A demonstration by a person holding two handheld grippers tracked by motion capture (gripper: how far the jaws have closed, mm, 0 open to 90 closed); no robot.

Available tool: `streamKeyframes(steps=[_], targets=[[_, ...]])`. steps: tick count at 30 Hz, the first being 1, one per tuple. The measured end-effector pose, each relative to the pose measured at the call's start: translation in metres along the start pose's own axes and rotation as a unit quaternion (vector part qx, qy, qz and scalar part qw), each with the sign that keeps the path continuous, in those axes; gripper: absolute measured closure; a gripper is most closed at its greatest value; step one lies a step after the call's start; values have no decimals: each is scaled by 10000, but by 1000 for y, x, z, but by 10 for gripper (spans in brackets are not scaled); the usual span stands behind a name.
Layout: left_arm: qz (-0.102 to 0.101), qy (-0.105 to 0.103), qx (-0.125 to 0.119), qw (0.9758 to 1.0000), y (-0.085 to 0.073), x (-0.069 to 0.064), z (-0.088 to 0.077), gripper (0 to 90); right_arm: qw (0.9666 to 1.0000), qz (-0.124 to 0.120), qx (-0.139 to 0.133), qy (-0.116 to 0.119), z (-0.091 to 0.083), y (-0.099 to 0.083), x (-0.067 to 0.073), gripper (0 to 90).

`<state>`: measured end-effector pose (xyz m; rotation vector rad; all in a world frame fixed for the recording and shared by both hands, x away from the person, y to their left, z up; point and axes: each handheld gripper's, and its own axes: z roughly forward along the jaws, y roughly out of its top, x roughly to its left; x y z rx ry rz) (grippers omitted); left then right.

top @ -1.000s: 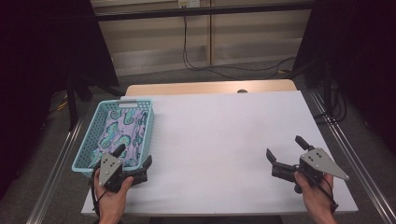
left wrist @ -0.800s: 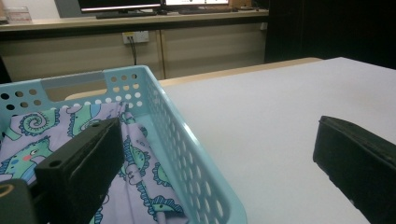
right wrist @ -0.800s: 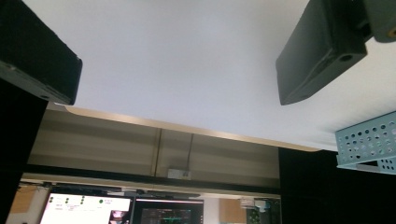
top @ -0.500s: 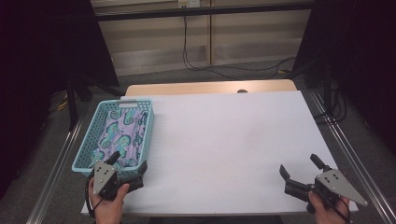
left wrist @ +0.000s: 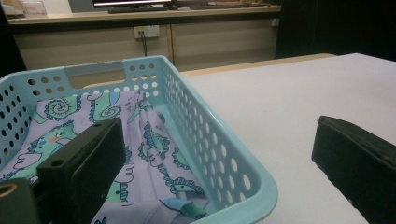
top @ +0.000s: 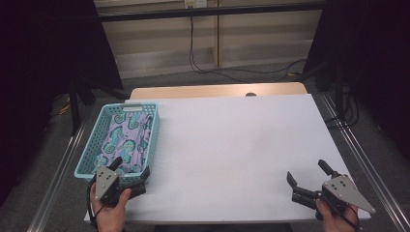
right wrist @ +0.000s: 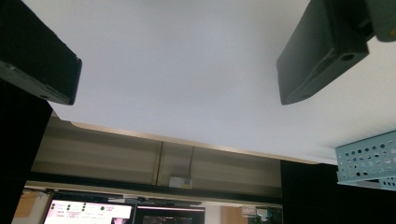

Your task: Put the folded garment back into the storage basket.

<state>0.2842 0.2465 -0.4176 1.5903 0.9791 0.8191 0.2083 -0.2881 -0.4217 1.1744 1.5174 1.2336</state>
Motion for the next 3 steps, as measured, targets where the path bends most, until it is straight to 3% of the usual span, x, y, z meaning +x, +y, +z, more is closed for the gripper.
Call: streamKeyframes(steps=[3], targets=[[42, -3, 23, 10000, 0, 0, 0, 27, 10000, 33, -38, -17, 0, 1, 0, 0]])
